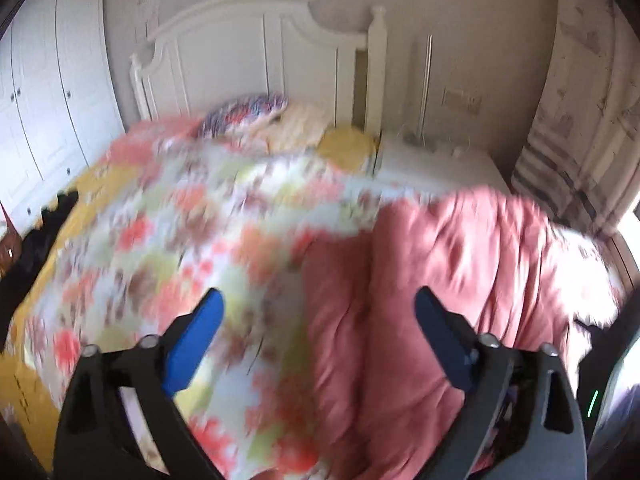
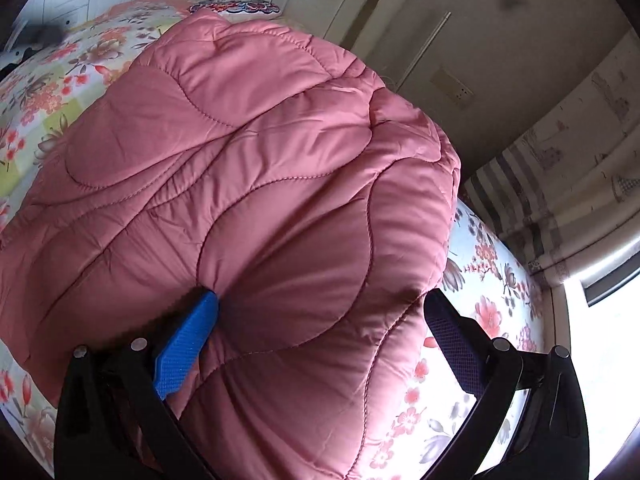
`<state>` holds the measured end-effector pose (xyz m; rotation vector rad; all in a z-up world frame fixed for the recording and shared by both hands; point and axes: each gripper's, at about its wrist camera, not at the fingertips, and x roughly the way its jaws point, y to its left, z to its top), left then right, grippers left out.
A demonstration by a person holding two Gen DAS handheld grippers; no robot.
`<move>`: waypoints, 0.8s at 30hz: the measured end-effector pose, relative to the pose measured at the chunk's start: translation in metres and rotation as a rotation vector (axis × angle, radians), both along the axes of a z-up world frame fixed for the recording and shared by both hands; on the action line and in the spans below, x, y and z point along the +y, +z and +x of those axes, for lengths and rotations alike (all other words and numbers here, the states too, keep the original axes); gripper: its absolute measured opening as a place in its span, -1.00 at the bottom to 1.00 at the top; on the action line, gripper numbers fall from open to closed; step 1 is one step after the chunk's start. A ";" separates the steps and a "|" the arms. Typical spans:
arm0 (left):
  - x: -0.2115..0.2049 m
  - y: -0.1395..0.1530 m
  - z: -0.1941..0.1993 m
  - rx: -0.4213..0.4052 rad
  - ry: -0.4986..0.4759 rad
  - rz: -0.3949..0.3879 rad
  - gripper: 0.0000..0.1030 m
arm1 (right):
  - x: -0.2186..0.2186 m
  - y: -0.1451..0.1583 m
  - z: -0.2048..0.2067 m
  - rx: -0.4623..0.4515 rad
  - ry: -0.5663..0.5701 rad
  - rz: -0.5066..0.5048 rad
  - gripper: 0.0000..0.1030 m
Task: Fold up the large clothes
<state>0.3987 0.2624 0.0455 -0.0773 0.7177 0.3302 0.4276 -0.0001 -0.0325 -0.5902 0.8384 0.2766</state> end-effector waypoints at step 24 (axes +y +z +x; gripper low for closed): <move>-0.013 0.020 -0.034 -0.062 -0.048 -0.035 0.96 | -0.060 0.071 -0.098 -0.152 0.034 0.399 0.91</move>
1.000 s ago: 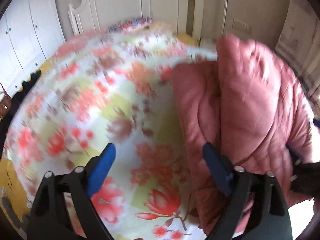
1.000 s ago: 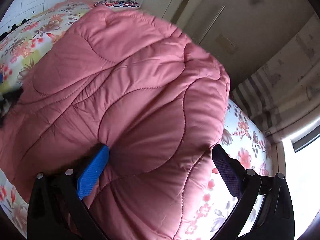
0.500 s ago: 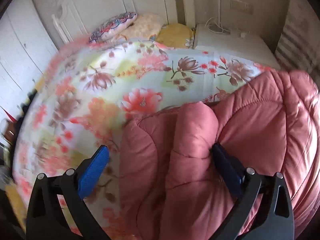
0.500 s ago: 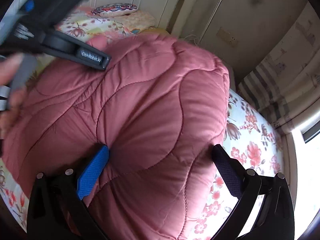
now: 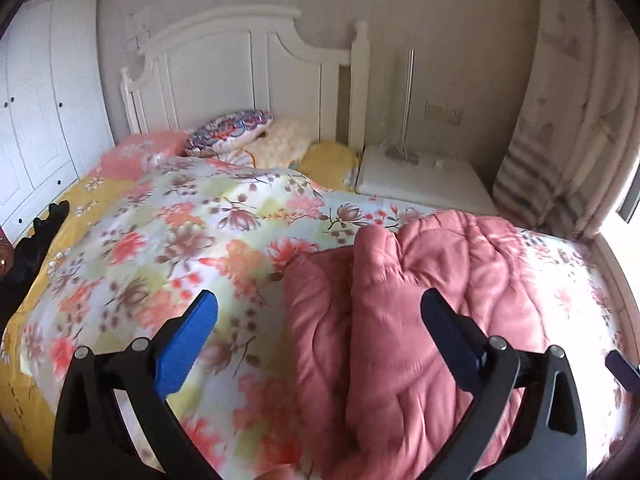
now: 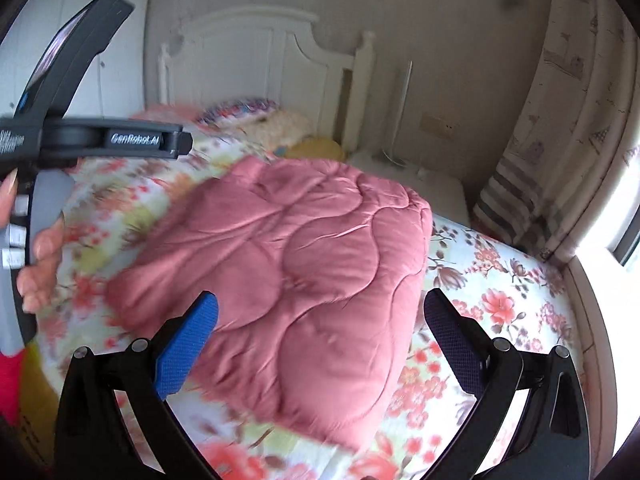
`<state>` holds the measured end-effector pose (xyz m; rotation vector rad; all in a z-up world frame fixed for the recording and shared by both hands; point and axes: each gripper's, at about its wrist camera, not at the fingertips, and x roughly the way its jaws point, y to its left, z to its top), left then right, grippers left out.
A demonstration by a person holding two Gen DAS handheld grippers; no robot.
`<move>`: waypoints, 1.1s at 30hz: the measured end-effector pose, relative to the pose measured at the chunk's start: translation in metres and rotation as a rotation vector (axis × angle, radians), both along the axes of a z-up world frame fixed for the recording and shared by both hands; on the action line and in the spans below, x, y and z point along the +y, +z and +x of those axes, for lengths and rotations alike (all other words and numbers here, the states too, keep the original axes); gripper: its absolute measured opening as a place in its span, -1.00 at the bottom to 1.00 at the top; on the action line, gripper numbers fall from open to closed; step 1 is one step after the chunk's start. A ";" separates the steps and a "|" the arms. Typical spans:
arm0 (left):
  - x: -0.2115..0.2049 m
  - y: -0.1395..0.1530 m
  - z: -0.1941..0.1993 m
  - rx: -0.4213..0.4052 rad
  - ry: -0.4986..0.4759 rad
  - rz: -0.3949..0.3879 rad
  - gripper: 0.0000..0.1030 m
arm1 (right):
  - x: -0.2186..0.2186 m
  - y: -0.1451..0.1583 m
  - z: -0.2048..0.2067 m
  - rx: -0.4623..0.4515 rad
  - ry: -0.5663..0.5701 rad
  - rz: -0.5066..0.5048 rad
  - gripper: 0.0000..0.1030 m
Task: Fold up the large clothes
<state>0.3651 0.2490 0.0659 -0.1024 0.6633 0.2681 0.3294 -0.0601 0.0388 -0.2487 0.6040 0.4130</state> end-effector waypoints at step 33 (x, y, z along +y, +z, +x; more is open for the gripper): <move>-0.083 -0.057 -0.232 0.032 -0.084 -0.023 0.96 | -0.014 -0.033 -0.166 0.108 -0.190 0.010 0.91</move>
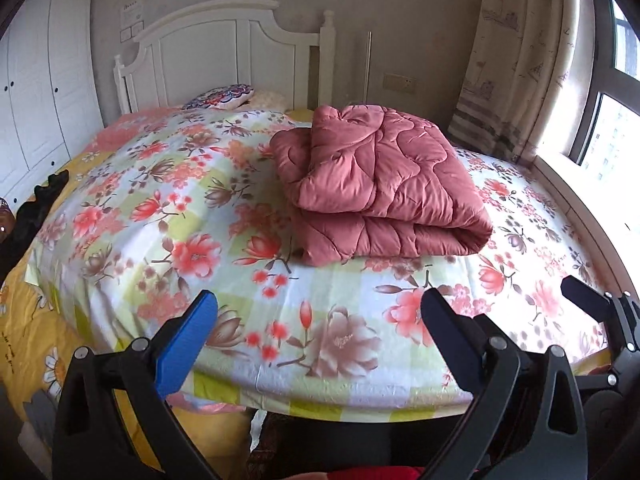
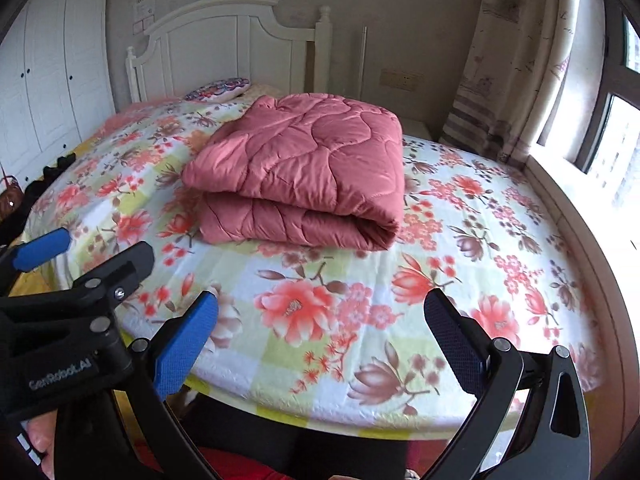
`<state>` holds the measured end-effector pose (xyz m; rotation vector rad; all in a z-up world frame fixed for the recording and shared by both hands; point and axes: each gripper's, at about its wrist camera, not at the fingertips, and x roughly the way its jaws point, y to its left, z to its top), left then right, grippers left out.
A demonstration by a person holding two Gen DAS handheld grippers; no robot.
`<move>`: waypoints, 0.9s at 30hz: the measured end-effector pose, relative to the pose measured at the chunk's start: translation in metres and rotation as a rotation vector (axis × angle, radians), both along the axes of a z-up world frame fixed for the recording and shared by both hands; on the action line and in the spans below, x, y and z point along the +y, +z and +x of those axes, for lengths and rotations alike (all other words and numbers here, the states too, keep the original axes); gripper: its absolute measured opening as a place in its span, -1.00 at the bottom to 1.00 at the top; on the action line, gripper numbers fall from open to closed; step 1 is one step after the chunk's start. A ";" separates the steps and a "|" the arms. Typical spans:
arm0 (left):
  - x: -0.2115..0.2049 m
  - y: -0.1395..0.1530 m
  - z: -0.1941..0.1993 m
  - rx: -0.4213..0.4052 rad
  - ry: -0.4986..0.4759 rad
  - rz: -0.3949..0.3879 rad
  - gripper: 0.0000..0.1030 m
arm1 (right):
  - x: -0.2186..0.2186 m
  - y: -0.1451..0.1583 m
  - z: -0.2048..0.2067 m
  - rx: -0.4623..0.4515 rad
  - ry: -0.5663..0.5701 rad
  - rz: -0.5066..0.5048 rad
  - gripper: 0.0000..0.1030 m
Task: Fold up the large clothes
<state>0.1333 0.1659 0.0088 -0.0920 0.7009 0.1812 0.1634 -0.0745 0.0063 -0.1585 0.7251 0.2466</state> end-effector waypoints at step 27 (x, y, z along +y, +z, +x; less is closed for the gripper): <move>-0.015 0.002 -0.017 -0.015 -0.011 0.043 0.96 | -0.002 -0.005 -0.010 -0.007 0.016 0.001 0.91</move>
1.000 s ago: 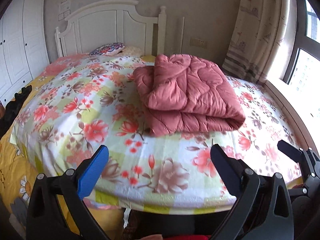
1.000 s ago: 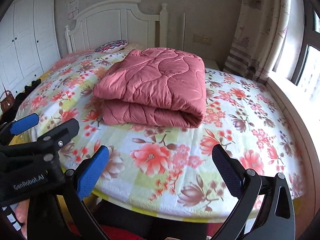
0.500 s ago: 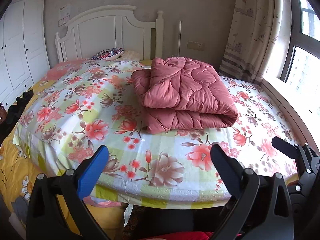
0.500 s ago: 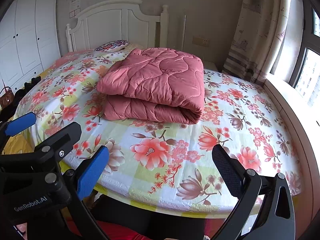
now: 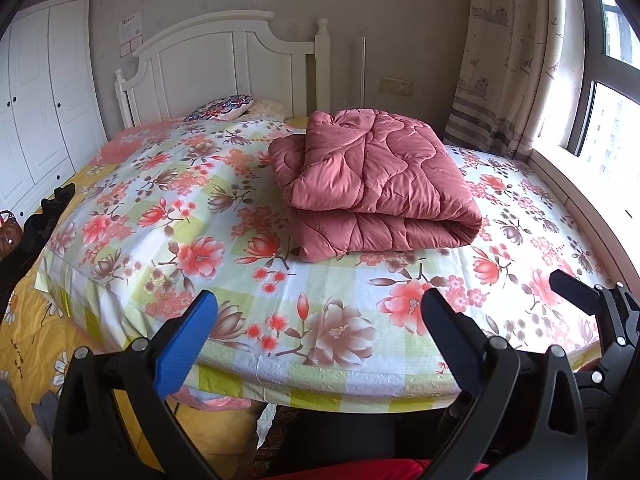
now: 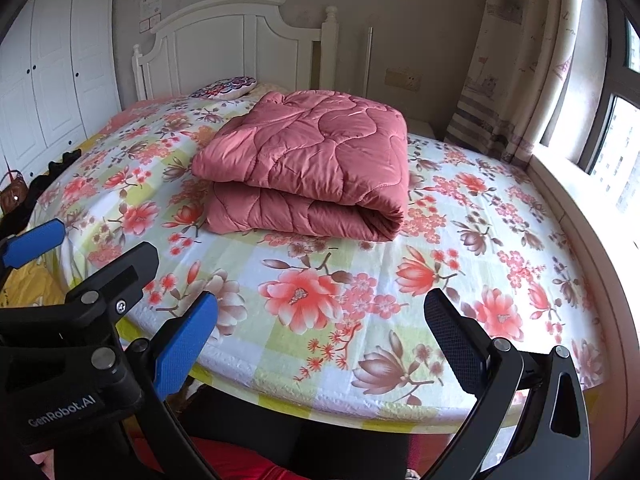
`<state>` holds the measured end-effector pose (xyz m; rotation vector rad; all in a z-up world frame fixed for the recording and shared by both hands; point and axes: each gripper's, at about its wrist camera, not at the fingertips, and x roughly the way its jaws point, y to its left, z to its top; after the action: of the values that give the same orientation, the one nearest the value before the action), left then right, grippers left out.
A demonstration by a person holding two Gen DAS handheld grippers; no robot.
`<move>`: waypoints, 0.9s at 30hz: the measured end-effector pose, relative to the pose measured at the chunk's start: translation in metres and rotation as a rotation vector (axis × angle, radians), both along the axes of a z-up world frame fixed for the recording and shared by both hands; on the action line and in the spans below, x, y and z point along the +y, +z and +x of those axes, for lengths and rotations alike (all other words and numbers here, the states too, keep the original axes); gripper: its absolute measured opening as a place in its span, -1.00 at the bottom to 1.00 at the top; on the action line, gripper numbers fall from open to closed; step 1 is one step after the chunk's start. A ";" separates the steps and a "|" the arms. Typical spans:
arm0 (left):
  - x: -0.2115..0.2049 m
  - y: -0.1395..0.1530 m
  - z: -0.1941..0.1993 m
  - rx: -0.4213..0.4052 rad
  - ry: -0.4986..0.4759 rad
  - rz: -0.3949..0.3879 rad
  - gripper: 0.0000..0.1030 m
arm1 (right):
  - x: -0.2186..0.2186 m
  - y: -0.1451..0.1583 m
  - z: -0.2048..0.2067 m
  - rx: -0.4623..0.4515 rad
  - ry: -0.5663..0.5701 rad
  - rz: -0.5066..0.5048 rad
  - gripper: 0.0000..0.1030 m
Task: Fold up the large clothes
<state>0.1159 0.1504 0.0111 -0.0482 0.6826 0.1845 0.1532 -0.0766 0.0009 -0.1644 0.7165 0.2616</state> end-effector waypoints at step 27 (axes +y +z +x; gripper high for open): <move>-0.015 0.000 -0.002 -0.030 -0.061 0.051 0.96 | 0.001 -0.002 -0.015 -0.080 0.023 -0.016 0.91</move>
<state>0.1135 0.1354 0.0108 0.0186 0.6482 0.1423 0.1384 -0.0756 -0.0013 -0.1970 0.6373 0.2699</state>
